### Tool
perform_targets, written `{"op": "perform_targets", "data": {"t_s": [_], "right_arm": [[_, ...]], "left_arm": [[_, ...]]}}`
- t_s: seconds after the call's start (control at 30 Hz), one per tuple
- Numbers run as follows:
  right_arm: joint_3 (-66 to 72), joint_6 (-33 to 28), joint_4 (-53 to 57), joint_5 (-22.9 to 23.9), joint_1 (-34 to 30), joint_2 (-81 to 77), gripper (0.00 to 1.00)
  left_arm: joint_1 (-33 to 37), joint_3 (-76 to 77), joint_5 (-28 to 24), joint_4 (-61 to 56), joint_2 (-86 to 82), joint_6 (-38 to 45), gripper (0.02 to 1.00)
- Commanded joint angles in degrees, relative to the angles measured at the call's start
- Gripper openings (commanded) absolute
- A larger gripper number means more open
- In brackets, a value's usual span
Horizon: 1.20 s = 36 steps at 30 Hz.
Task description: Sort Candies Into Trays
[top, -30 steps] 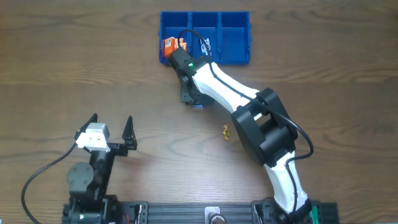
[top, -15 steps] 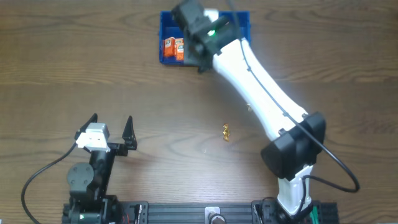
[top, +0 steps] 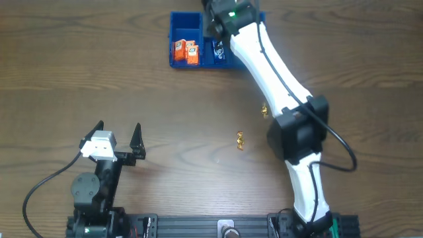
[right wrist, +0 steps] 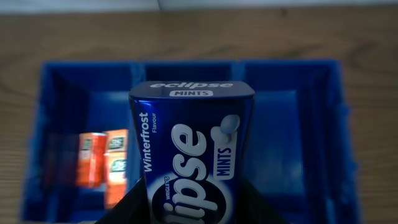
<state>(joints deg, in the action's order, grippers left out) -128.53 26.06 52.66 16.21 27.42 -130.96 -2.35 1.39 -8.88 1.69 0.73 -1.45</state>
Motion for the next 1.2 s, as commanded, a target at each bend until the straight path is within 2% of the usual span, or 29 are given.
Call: {"op": "perform_targets", "data": {"t_s": [0.03,0.2,0.4,0.47,0.5,0.53,0.7,0.93,1.2], "right_arm": [[-0.17,-1.09,-1.49,-0.85,-0.48,-2.99,0.156],[-0.17,-1.14,-2.12,-0.81,-0.5,-4.52,0.174],[-0.17,-1.09,-2.05,-0.83,-0.42,-4.61,0.288],[-0.17,-1.09,-1.99,-0.83,-0.26,-4.61,0.397],[-0.17,-1.09,-1.99,-0.83,-0.15,-4.61,0.555],[-0.17,-1.07,-1.99,-0.85,-0.09,-4.61,0.638],[-0.2,-1.07,-1.42,-0.87,0.26,-4.59,0.787],[-0.17,-0.85,5.73,-3.43,0.63,1.14,0.866],[0.04,-1.09,24.79,-3.26,4.07,12.33,0.869]], "left_arm": [[0.2,-1.11,-1.07,1.92,-0.44,0.2,0.996],[0.2,-1.11,-1.07,1.92,-0.44,0.2,0.998],[0.2,-1.11,-1.07,1.92,-0.44,0.2,0.998],[0.2,-1.11,-1.07,1.92,-0.44,0.2,0.998],[0.2,-1.11,-1.07,1.92,-0.44,0.2,0.998],[0.2,-1.11,-1.07,1.92,-0.44,0.2,0.996],[0.2,-1.11,-1.07,1.92,-0.44,0.2,0.993],[0.2,-1.11,-1.07,1.92,-0.44,0.2,0.998],[0.2,-1.11,-1.07,1.92,-0.44,0.2,0.998]]}}
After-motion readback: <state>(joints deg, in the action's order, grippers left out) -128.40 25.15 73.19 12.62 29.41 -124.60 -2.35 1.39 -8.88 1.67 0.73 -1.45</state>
